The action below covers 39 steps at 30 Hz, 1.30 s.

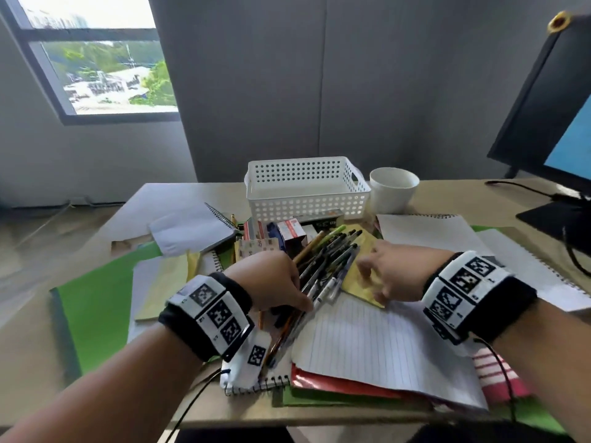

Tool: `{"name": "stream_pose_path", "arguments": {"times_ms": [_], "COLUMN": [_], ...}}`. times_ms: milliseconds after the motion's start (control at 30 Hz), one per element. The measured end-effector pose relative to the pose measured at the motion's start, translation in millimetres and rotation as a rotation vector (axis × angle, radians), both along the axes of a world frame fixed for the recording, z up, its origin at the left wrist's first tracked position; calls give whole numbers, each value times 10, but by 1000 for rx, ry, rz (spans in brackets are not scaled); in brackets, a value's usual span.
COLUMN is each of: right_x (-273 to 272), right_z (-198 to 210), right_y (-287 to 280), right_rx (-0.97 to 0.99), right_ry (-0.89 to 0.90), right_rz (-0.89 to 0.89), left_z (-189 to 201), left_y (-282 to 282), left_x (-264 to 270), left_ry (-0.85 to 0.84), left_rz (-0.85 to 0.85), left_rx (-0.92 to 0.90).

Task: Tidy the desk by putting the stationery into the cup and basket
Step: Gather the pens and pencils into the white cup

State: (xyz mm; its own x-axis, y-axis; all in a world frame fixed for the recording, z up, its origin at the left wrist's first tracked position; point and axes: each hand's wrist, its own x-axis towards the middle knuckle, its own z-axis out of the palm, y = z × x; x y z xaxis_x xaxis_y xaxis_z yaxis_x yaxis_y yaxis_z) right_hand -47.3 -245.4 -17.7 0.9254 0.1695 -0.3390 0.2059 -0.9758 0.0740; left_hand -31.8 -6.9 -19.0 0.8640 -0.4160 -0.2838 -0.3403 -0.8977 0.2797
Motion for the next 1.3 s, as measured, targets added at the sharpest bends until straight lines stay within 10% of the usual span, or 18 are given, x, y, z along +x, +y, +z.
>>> {"name": "stream_pose_path", "arguments": {"times_ms": [367, 567, 733, 1067, 1300], "right_x": [-36, 384, 1226, 1550, 411], "right_z": [89, 433, 396, 137, 611], "right_y": [116, -210, -837, -1053, -893], "right_rx": [-116, 155, 384, 601, 1106], "right_ry": [16, 131, -337, -478, -663], "right_rz": [64, -79, -502, -661, -415], "left_z": [-6, 77, 119, 180, 353], "left_y": [-143, 215, 341, 415, 301], "left_x": [111, 452, 508, 456, 298], "left_ry": [-89, 149, 215, 164, 125], "left_rz": [-189, 208, 551, 533, 434], "left_rx": [135, -621, -1238, -1347, -1515]}}
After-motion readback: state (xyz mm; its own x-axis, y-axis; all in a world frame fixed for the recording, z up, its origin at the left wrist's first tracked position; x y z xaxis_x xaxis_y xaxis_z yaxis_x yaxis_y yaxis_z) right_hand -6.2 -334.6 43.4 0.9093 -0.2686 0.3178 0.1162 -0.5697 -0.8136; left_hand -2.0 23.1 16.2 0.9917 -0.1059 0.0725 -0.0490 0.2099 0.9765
